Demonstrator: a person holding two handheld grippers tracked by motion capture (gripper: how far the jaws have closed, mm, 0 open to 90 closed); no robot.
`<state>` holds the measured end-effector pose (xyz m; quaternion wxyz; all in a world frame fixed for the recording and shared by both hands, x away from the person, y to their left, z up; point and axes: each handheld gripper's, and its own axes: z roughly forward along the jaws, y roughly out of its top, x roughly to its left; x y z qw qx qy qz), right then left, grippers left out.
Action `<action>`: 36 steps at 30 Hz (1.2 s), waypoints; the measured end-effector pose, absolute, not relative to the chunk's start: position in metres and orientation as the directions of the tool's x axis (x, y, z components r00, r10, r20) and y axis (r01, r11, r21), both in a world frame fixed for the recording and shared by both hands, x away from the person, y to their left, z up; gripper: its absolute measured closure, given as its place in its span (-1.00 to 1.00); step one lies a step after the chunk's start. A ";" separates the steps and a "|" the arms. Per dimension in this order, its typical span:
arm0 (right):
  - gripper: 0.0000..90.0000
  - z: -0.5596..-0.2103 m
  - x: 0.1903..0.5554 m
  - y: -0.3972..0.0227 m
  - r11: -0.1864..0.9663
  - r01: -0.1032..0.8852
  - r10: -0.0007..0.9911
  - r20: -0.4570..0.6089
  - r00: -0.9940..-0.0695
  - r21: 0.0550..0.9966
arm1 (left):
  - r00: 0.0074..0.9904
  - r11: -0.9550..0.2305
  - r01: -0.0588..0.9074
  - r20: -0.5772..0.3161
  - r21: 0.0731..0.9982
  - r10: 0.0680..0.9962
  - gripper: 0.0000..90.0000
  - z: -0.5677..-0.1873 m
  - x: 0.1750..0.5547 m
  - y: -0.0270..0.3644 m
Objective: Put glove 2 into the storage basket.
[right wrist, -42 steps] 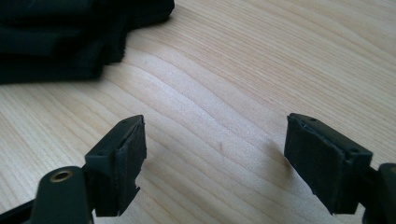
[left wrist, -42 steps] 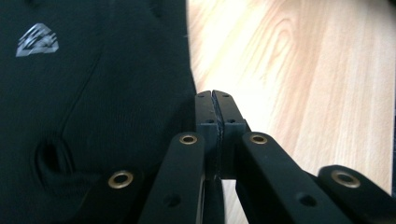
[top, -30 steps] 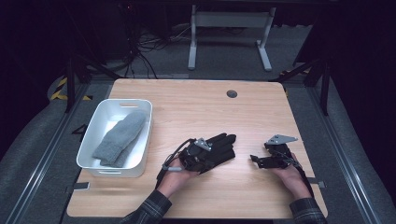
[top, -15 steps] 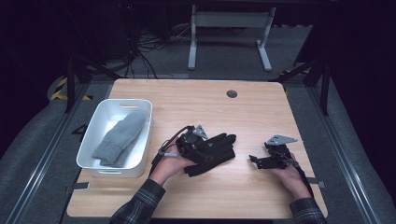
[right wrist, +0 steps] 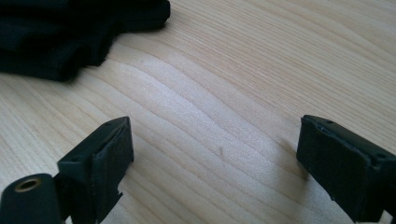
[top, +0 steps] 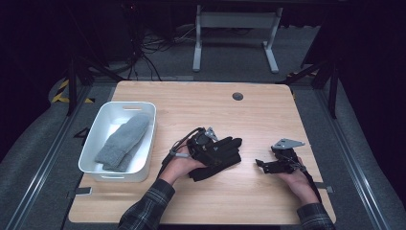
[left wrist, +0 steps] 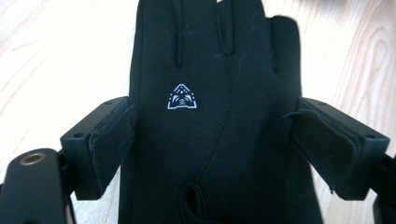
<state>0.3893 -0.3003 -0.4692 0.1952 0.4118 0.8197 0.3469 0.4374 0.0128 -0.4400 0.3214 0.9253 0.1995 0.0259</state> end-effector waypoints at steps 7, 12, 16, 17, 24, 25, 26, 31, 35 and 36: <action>-0.75 -0.469 0.389 -0.300 0.421 0.540 0.810 -0.034 -0.585 0.729 | 0.920 -0.733 0.350 -0.065 0.583 0.387 -0.77 -0.451 0.440 0.008; -0.75 -0.469 0.389 -0.300 0.421 0.539 0.810 -0.035 -0.586 0.730 | 0.915 -0.724 0.374 -0.106 0.579 0.388 -0.77 -0.456 0.442 0.009; -0.75 -0.469 0.389 -0.300 0.421 0.538 0.810 -0.035 -0.586 0.730 | 0.921 -0.721 0.365 -0.115 0.589 0.373 -0.62 -0.456 0.440 0.010; -0.75 -0.469 0.389 -0.300 0.421 0.539 0.810 -0.035 -0.586 0.730 | 0.925 -0.725 0.358 -0.120 0.589 0.360 -0.55 -0.455 0.440 0.010; -0.74 -0.469 0.389 -0.300 0.422 0.538 0.809 -0.035 -0.586 0.730 | 0.930 -0.722 0.367 -0.208 0.587 0.303 0.41 -0.450 0.436 0.010; -0.74 -0.469 0.389 -0.300 0.422 0.538 0.809 -0.035 -0.586 0.730 | 0.928 -0.723 0.372 -0.209 0.582 0.310 0.44 -0.449 0.436 0.009; -0.74 -0.469 0.389 -0.300 0.422 0.538 0.809 -0.035 -0.587 0.730 | 0.925 -0.727 0.379 -0.209 0.573 0.318 0.46 -0.447 0.435 0.009; -0.74 -0.469 0.389 -0.300 0.422 0.537 0.808 -0.036 -0.588 0.730 | 0.922 -0.728 0.385 -0.195 0.567 0.335 0.47 -0.434 0.432 0.010; -0.74 -0.469 0.389 -0.300 0.424 0.536 0.807 -0.037 -0.589 0.730 | 0.913 -0.707 0.404 -0.203 0.580 0.354 0.47 -0.421 0.431 0.014; -0.74 -0.469 0.389 -0.300 0.424 0.536 0.807 -0.036 -0.589 0.730 | 0.913 -0.708 0.404 -0.200 0.579 0.356 0.47 -0.418 0.431 0.015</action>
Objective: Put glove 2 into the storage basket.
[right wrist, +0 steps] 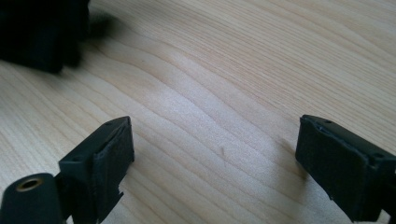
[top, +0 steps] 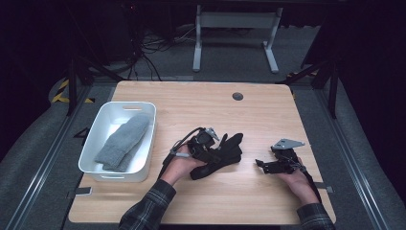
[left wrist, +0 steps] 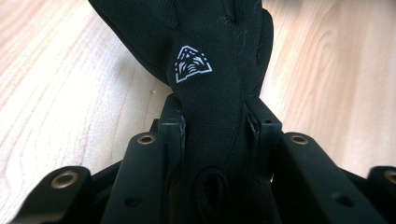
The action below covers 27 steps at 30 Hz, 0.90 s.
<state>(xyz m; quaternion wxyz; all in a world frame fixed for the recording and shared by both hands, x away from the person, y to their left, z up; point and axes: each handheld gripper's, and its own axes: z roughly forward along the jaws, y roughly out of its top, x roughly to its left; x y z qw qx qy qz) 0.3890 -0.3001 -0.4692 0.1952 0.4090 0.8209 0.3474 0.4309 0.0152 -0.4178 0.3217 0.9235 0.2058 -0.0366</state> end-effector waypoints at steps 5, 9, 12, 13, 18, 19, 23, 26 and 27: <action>-0.74 -0.469 0.389 -0.300 0.425 0.536 0.806 -0.036 -0.591 0.729 | 0.909 -0.697 0.409 -0.201 0.588 0.364 0.47 -0.402 0.431 0.021; -0.74 -0.469 0.389 -0.300 0.425 0.536 0.807 -0.036 -0.590 0.729 | 0.909 -0.696 0.409 -0.194 0.590 0.370 0.47 -0.390 0.431 0.025; -0.74 -0.469 0.389 -0.300 0.426 0.536 0.806 -0.036 -0.591 0.729 | 0.906 -0.690 0.413 -0.191 0.594 0.377 0.47 -0.382 0.431 0.029; -0.74 -0.469 0.389 -0.300 0.425 0.537 0.806 -0.034 -0.591 0.729 | 0.907 -0.688 0.410 -0.188 0.599 0.376 0.47 -0.379 0.431 0.030; -0.74 -0.469 0.389 -0.300 0.425 0.537 0.805 -0.034 -0.592 0.729 | 0.905 -0.681 0.413 -0.187 0.605 0.382 0.47 -0.366 0.432 0.039; -0.74 -0.469 0.389 -0.300 0.425 0.537 0.805 -0.034 -0.592 0.729 | 0.905 -0.679 0.411 -0.186 0.608 0.381 0.47 -0.363 0.433 0.041; -0.74 -0.469 0.389 -0.300 0.425 0.537 0.805 -0.034 -0.592 0.729 | 0.901 -0.672 0.418 -0.184 0.611 0.393 0.47 -0.355 0.433 0.048; -0.74 -0.469 0.389 -0.300 0.425 0.537 0.805 -0.034 -0.592 0.729 | 0.896 -0.663 0.425 -0.179 0.617 0.407 0.47 -0.349 0.434 0.055; -0.74 -0.469 0.389 -0.300 0.425 0.536 0.805 -0.035 -0.592 0.729 | 0.894 -0.659 0.427 -0.177 0.620 0.412 0.47 -0.347 0.434 0.058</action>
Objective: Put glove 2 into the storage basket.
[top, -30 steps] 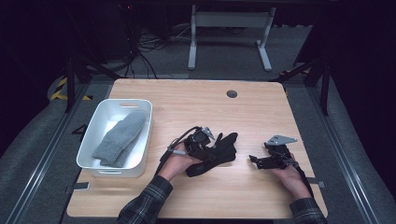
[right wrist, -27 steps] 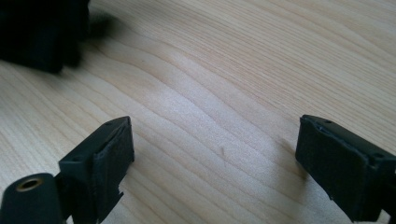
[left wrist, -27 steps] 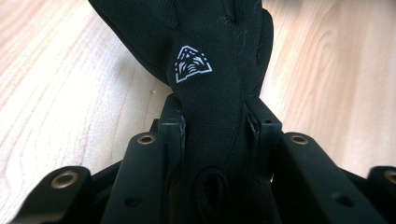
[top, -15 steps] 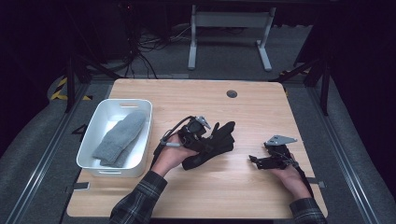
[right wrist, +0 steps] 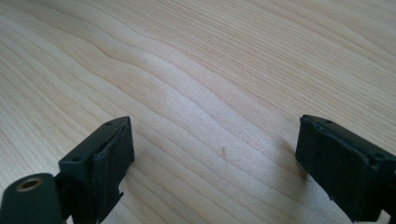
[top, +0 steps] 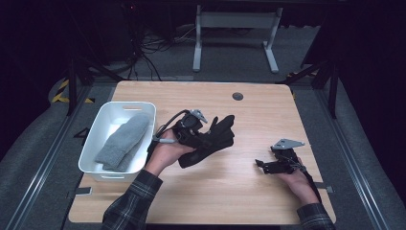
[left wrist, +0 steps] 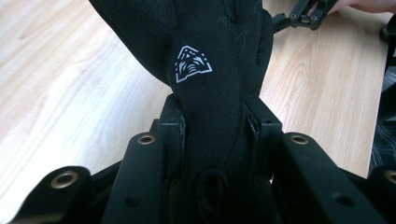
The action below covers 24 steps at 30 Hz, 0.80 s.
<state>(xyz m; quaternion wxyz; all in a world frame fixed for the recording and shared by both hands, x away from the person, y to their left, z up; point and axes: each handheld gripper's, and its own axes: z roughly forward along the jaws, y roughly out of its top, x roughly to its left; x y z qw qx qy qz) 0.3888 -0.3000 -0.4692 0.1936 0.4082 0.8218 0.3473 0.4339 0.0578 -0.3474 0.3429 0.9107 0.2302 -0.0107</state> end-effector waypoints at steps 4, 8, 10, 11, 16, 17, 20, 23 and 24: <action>-0.74 -0.469 0.389 -0.300 0.425 0.537 0.806 -0.034 -0.592 0.729 | 0.885 -0.648 0.437 -0.171 0.624 0.433 0.47 -0.340 0.435 0.069; -0.74 -0.469 0.389 -0.300 0.425 0.536 0.805 -0.034 -0.592 0.729 | 0.878 -0.642 0.443 -0.160 0.625 0.451 0.47 -0.334 0.435 0.079; -0.74 -0.469 0.389 -0.300 0.425 0.537 0.806 -0.034 -0.592 0.729 | 0.876 -0.643 0.445 -0.154 0.623 0.457 0.46 -0.331 0.436 0.084; -0.74 -0.469 0.389 -0.300 0.425 0.537 0.805 -0.034 -0.592 0.729 | 0.873 -0.641 0.449 -0.154 0.622 0.462 0.46 -0.330 0.436 0.087; -0.74 -0.469 0.389 -0.300 0.425 0.536 0.805 -0.034 -0.592 0.729 | 0.859 -0.630 0.467 -0.149 0.621 0.490 0.46 -0.326 0.437 0.100; -0.74 -0.469 0.389 -0.300 0.425 0.536 0.805 -0.034 -0.592 0.729 | 0.856 -0.627 0.470 -0.147 0.621 0.496 0.46 -0.326 0.437 0.103; -0.74 -0.469 0.389 -0.300 0.426 0.536 0.805 -0.034 -0.592 0.729 | 0.845 -0.617 0.481 -0.143 0.623 0.515 0.46 -0.324 0.438 0.114; -0.74 -0.469 0.389 -0.300 0.427 0.536 0.804 -0.035 -0.593 0.729 | 0.834 -0.605 0.491 -0.138 0.626 0.534 0.46 -0.322 0.438 0.125; -0.74 -0.469 0.389 -0.300 0.427 0.535 0.804 -0.035 -0.594 0.729 | 0.828 -0.600 0.497 -0.137 0.626 0.543 0.47 -0.321 0.439 0.131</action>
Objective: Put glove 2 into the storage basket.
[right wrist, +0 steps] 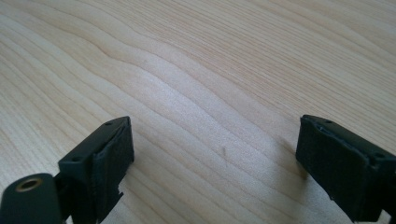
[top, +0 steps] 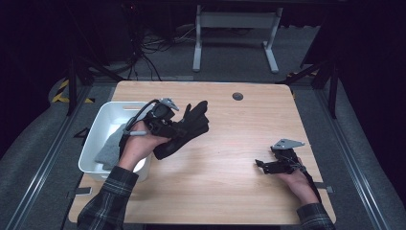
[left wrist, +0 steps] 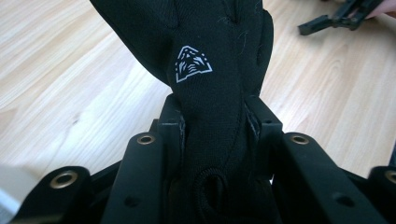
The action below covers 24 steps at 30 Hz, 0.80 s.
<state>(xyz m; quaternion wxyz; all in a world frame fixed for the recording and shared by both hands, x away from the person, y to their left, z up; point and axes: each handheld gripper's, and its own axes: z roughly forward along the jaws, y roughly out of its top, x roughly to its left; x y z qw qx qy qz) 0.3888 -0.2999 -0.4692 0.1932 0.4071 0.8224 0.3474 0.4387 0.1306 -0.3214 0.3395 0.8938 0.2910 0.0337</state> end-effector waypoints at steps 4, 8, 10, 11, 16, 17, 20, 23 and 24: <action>-0.74 -0.469 0.389 -0.300 0.428 0.535 0.803 -0.035 -0.595 0.729 | 0.801 -0.576 0.524 -0.133 0.627 0.584 0.46 -0.320 0.441 0.152; -0.74 -0.469 0.389 -0.300 0.429 0.533 0.803 -0.037 -0.595 0.729 | 0.769 -0.550 0.549 -0.123 0.629 0.627 0.46 -0.317 0.442 0.174; -0.74 -0.469 0.389 -0.300 0.429 0.533 0.803 -0.037 -0.595 0.729 | 0.761 -0.543 0.556 -0.124 0.629 0.636 0.47 -0.317 0.442 0.180; -0.74 -0.469 0.389 -0.300 0.429 0.533 0.803 -0.037 -0.595 0.730 | 0.752 -0.533 0.564 -0.124 0.631 0.648 0.47 -0.317 0.442 0.186; -0.74 -0.469 0.389 -0.300 0.428 0.533 0.803 -0.037 -0.595 0.730 | 0.709 -0.499 0.596 -0.121 0.629 0.695 0.47 -0.318 0.441 0.209; -0.74 -0.469 0.389 -0.300 0.428 0.533 0.803 -0.037 -0.595 0.730 | 0.697 -0.488 0.606 -0.122 0.628 0.707 0.47 -0.318 0.441 0.216; -0.74 -0.469 0.389 -0.300 0.429 0.533 0.803 -0.037 -0.595 0.729 | 0.661 -0.469 0.630 -0.110 0.618 0.742 0.47 -0.321 0.440 0.234; -0.74 -0.469 0.389 -0.300 0.429 0.533 0.803 -0.037 -0.595 0.729 | 0.624 -0.444 0.655 -0.107 0.611 0.774 0.46 -0.325 0.439 0.249; -0.74 -0.469 0.389 -0.300 0.428 0.533 0.803 -0.037 -0.595 0.729 | 0.612 -0.433 0.664 -0.110 0.610 0.783 0.46 -0.327 0.439 0.254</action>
